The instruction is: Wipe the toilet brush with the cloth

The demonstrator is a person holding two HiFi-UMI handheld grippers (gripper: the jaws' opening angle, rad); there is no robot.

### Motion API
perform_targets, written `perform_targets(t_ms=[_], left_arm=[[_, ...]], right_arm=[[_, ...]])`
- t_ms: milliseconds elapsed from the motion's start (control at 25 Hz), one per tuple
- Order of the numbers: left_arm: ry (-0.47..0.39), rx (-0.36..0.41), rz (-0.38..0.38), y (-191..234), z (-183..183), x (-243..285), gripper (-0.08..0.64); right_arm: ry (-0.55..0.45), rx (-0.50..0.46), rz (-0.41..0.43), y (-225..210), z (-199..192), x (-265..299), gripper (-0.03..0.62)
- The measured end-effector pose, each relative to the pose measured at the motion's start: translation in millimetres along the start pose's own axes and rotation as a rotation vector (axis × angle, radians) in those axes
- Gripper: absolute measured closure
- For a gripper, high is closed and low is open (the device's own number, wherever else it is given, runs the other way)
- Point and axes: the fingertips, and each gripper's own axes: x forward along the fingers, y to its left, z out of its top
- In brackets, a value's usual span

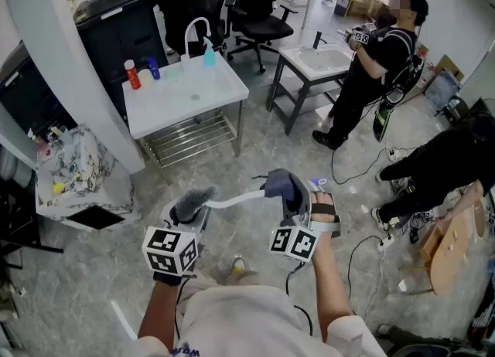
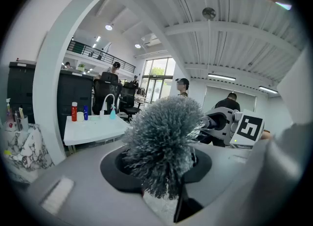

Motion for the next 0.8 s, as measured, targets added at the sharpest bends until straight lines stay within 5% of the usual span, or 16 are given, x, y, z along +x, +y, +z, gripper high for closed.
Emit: perform_targets(t_ms=[200, 560, 800], left_arm=[[-0.135, 0.097, -0.025, 61, 66, 52, 0.408], [-0.109, 0.025, -0.044, 86, 44, 64, 0.413], [-0.137, 0.012, 0.01, 81, 48, 74, 0.416]], right_arm=[[-0.03, -0.021, -0.14, -51, 42, 77, 0.464], [-0.016, -0.011, -0.083, -29, 51, 93, 0.445], [-0.007, -0.064, -0.166, -35, 49, 110, 0.408]])
